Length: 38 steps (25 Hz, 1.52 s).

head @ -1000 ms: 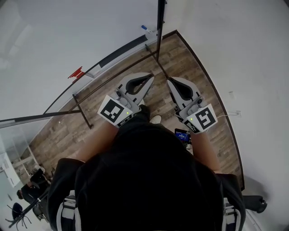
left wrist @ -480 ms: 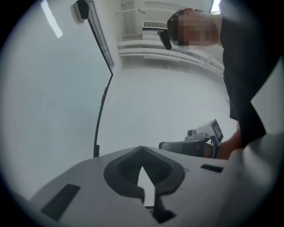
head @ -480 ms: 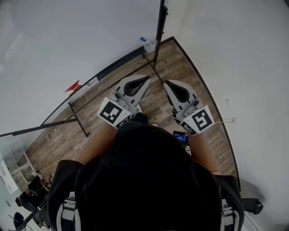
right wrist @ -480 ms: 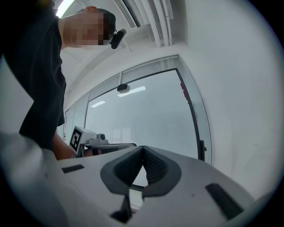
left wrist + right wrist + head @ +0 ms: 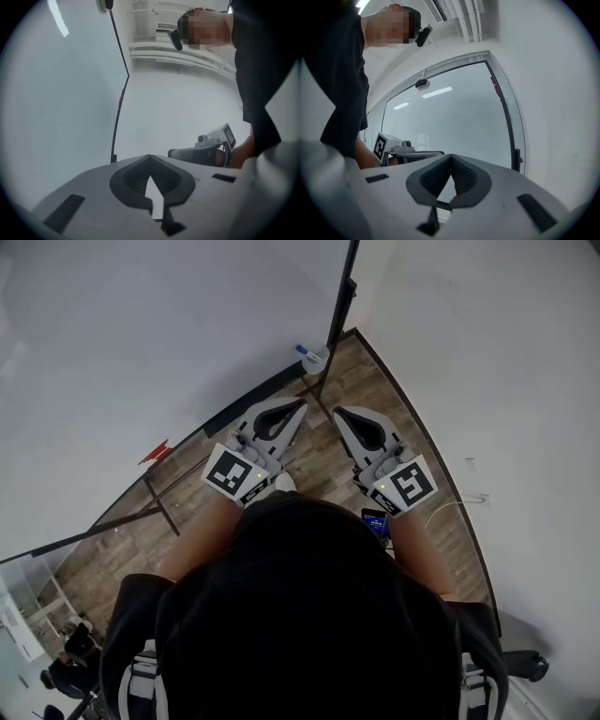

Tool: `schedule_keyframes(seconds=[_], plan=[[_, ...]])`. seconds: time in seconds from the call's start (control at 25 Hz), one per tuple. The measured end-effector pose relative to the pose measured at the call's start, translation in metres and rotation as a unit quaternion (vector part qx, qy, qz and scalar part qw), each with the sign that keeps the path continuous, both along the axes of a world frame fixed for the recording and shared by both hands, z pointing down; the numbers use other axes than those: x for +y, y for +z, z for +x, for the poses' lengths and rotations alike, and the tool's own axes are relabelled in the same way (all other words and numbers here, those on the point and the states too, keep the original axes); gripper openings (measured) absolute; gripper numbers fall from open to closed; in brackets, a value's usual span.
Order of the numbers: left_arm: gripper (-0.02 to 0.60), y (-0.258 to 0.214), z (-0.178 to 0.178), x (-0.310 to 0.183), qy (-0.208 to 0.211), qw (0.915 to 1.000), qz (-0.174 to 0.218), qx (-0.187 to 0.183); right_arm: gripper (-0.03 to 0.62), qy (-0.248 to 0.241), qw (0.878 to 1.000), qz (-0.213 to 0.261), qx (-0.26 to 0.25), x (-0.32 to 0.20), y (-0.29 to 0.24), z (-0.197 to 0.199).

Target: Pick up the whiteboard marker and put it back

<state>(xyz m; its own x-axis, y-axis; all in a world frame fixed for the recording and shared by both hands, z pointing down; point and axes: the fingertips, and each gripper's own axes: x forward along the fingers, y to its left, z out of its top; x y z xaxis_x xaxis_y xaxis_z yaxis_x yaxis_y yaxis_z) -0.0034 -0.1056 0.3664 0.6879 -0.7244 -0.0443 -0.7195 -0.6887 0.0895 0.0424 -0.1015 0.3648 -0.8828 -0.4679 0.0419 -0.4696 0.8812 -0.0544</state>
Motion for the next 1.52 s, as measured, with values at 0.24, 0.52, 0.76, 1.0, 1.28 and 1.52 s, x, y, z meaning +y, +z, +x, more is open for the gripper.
schedule_keyframes(seconds=[0.24,0.52,0.76,1.0,1.28,1.52], plan=[[0.003,0.015,-0.024,-0.028,0.004,1.0000,-0.003,-0.001,-0.006,0.018,1.000,-0.015,0.016,-0.034,0.025,-0.021],[0.003,0.024,-0.037,-0.047,-0.008,0.9999,0.002,0.007,-0.006,0.031,0.998,-0.009,0.050,-0.068,0.043,-0.031],[0.003,0.034,-0.050,-0.066,-0.053,0.9986,0.003,0.010,-0.006,-0.011,0.997,-0.014,0.071,-0.102,0.059,-0.044],[0.002,0.043,-0.045,-0.085,-0.097,0.9953,-0.002,0.005,-0.006,-0.067,0.993,-0.017,0.094,-0.130,0.084,-0.046],[0.003,0.055,-0.045,-0.108,-0.148,0.9890,-0.007,0.003,-0.005,-0.102,0.987,-0.026,0.118,-0.162,0.112,-0.051],[0.002,0.070,-0.050,-0.122,-0.179,0.9837,-0.018,0.005,-0.005,-0.112,0.979,-0.025,0.170,-0.190,0.146,-0.064]])
